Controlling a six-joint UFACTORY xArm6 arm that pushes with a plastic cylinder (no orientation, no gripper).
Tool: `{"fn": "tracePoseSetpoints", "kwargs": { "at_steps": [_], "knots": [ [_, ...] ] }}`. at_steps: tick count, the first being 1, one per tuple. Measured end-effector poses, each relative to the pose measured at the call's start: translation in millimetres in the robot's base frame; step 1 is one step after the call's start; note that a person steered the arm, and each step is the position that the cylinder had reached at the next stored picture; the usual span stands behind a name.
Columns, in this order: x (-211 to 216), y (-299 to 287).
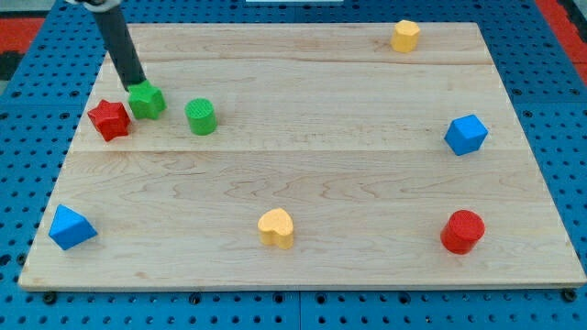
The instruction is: Push the red star to the green star
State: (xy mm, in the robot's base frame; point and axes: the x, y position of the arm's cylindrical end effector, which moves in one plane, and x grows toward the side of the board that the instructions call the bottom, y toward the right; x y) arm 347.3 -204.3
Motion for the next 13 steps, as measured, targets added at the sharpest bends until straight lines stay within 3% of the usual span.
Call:
{"fn": "tracePoseSetpoints", "kwargs": {
  "at_steps": [1,2,3,4,5,6,10,12,13],
  "knots": [
    [29,24],
    [-4,-16],
    [4,-8],
    [-58,-3],
    [-75,19],
    [-39,55],
    [-11,16],
    [-39,37],
    [-59,-27]
  ]
}}
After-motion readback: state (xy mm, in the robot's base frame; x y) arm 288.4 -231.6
